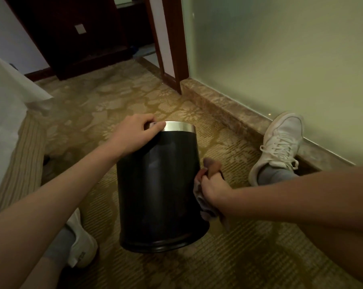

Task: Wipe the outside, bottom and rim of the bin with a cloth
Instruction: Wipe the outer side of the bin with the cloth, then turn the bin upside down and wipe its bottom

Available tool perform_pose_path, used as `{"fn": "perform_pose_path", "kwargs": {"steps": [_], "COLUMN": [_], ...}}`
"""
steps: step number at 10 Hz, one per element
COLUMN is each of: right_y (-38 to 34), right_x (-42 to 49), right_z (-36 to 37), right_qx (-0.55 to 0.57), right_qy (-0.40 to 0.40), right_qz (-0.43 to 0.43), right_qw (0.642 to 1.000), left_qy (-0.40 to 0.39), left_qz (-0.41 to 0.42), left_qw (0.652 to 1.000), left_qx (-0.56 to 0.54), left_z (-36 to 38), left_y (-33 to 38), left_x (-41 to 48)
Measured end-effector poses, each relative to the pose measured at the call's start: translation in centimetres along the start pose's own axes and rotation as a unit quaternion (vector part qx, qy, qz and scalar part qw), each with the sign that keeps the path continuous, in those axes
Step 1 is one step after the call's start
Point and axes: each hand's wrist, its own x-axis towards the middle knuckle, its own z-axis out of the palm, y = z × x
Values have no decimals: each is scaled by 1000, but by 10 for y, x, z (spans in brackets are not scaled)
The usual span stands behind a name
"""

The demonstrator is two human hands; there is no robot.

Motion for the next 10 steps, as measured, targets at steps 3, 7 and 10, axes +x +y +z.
{"fn": "perform_pose_path", "kwargs": {"steps": [3, 7, 10], "right_y": [-53, 34, 29], "right_x": [17, 9, 33], "right_z": [-19, -57, -80], "right_qx": [71, -346, -383], "right_qy": [81, -297, -260], "right_qz": [-160, -117, -154], "right_qw": [981, 882, 873], "left_qy": [-8, 37, 20], "left_qz": [-19, -70, -82], "left_qw": [1000, 994, 979], "left_qx": [-22, -80, 184], "left_z": [-9, -21, -29], "left_y": [-21, -36, -28], "left_x": [-1, -11, -14]}}
